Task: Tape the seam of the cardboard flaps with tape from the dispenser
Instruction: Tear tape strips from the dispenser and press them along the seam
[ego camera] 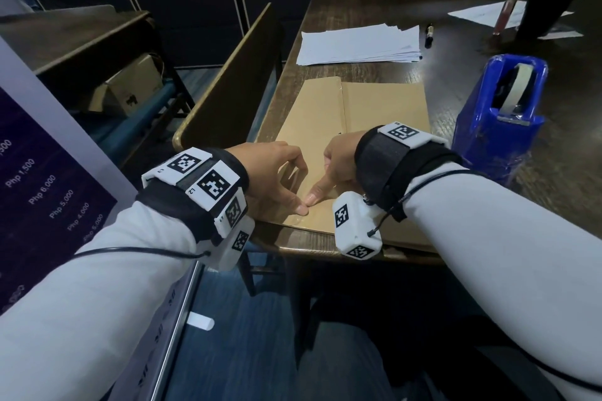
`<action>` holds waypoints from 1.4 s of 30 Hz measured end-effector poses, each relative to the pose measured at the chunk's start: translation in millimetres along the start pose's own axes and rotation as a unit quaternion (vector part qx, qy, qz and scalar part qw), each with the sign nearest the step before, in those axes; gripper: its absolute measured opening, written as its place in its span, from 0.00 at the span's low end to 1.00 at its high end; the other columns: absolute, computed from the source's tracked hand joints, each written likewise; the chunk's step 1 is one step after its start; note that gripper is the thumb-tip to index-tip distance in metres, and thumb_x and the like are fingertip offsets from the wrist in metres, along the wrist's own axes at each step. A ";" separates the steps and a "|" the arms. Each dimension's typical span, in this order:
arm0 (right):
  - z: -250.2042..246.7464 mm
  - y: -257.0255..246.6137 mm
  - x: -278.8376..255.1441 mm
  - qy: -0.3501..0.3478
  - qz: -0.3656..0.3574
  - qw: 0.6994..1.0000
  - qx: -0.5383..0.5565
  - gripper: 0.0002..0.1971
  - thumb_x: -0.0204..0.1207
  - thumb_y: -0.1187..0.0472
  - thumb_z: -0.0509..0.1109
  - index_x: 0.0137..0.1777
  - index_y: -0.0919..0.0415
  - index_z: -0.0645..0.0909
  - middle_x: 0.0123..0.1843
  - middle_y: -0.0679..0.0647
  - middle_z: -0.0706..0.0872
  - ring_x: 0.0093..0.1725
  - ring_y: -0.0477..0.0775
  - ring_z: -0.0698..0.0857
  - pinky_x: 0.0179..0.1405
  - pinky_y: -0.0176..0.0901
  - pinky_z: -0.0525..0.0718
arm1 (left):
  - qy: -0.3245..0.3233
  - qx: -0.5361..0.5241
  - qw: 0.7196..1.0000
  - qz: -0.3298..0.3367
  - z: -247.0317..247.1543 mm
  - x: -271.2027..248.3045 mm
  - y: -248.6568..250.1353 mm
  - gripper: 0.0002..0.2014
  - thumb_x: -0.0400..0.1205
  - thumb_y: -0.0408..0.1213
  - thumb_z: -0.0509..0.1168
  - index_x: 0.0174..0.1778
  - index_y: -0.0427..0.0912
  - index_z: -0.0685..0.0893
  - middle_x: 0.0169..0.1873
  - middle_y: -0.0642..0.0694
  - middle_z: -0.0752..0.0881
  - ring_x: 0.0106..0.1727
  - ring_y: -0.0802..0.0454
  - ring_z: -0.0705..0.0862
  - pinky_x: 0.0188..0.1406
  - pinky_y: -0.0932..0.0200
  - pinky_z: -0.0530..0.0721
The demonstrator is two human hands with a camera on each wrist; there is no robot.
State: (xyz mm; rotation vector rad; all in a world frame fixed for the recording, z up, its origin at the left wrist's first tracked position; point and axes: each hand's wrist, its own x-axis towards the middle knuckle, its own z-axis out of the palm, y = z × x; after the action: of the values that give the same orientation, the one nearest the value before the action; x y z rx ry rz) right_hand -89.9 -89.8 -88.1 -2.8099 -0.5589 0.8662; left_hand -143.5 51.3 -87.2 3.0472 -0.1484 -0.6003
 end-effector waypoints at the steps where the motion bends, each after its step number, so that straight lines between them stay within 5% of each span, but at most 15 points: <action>1: -2.0 -1.2 0.8 -0.003 0.001 1.000 -0.010 0.52 0.30 0.28 0.79 0.55 0.61 0.84 0.48 0.56 0.92 0.50 0.60 0.89 0.61 0.56 0.83 | 0.000 -0.003 1.000 0.000 0.6 -0.2 -0.3 0.41 0.61 0.65 0.75 0.69 0.59 0.72 0.67 0.56 0.75 0.65 0.52 0.76 0.63 0.48 0.79; 3: -5.5 -3.5 2.3 -0.006 0.004 1.000 -0.029 0.51 0.30 0.28 0.79 0.54 0.60 0.85 0.49 0.57 0.92 0.48 0.60 0.88 0.61 0.57 0.83 | 0.001 -0.011 1.000 0.001 0.9 -0.7 -0.8 0.40 0.62 0.64 0.75 0.70 0.59 0.71 0.67 0.56 0.75 0.65 0.52 0.76 0.64 0.48 0.79; 7: -10.3 -4.3 8.1 -0.013 0.004 0.999 -0.040 0.62 0.14 0.28 0.76 0.55 0.62 0.85 0.52 0.58 0.92 0.45 0.59 0.85 0.63 0.59 0.83 | 0.002 -0.013 1.000 0.003 1.4 -1.5 -0.7 0.40 0.63 0.63 0.75 0.71 0.59 0.71 0.68 0.55 0.75 0.66 0.51 0.76 0.63 0.50 0.78; 15: -11.9 -0.4 4.4 -0.025 -0.011 1.000 -0.013 0.40 0.54 0.35 0.80 0.58 0.67 0.83 0.50 0.62 0.89 0.45 0.58 0.80 0.63 0.57 0.80 | 0.005 -0.010 1.000 0.007 2.1 -1.5 -0.8 0.40 0.64 0.63 0.75 0.72 0.58 0.71 0.68 0.55 0.75 0.65 0.51 0.76 0.60 0.53 0.77; 18: -11.5 5.8 4.6 -0.032 -0.026 0.999 -0.002 0.32 0.66 0.38 0.76 0.58 0.67 0.83 0.49 0.59 0.86 0.45 0.56 0.80 0.55 0.49 0.79 | 0.007 -0.013 1.000 0.010 2.7 -2.7 -1.6 0.39 0.64 0.63 0.74 0.72 0.59 0.71 0.67 0.55 0.76 0.63 0.53 0.76 0.61 0.54 0.77; 22: -10.8 -1.1 3.9 -0.050 -0.017 0.998 -0.040 0.40 0.53 0.28 0.75 0.54 0.61 0.84 0.50 0.55 0.90 0.50 0.57 0.86 0.60 0.49 0.81 | 0.011 -0.017 1.000 0.011 4.2 -4.5 -2.9 0.39 0.66 0.62 0.74 0.73 0.59 0.70 0.68 0.56 0.76 0.62 0.54 0.76 0.58 0.58 0.74; 26: -7.5 -9.7 9.6 -0.028 -0.007 0.994 -0.109 0.42 0.53 0.27 0.75 0.55 0.62 0.83 0.55 0.58 0.90 0.46 0.56 0.83 0.62 0.53 0.80 | 0.012 -0.020 1.000 0.008 3.8 -4.4 -2.4 0.39 0.65 0.62 0.75 0.72 0.59 0.71 0.67 0.56 0.77 0.64 0.53 0.76 0.58 0.57 0.75; 31: -8.9 -8.9 14.1 -0.018 -0.013 0.991 -0.131 0.51 0.34 0.22 0.74 0.53 0.59 0.84 0.51 0.55 0.92 0.54 0.59 0.88 0.62 0.57 0.82 | 0.011 -0.016 1.000 0.008 4.3 -5.3 -2.2 0.39 0.66 0.63 0.74 0.73 0.59 0.70 0.69 0.56 0.76 0.66 0.52 0.76 0.61 0.55 0.76; 35: -10.9 -1.0 17.9 -0.027 -0.024 0.993 -0.113 0.43 0.54 0.29 0.76 0.60 0.64 0.84 0.56 0.58 0.90 0.58 0.61 0.87 0.64 0.54 0.81 | 0.012 -0.010 1.000 0.015 4.4 -5.3 -3.2 0.40 0.66 0.64 0.73 0.73 0.59 0.70 0.69 0.56 0.76 0.66 0.52 0.76 0.61 0.55 0.76; 42: -15.4 4.0 12.6 -0.040 -0.031 0.995 -0.080 0.31 0.69 0.39 0.74 0.60 0.65 0.81 0.46 0.55 0.84 0.45 0.53 0.79 0.40 0.42 0.75 | 0.011 -0.004 1.000 0.020 4.0 -6.4 -4.1 0.39 0.66 0.65 0.72 0.73 0.59 0.70 0.70 0.56 0.76 0.66 0.52 0.77 0.61 0.55 0.76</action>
State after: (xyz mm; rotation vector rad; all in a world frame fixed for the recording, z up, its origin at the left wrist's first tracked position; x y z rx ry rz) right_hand -70.3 -89.1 -82.8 -2.8917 -0.7552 0.9674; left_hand -150.6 56.0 -88.7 3.0345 -0.2041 -0.5640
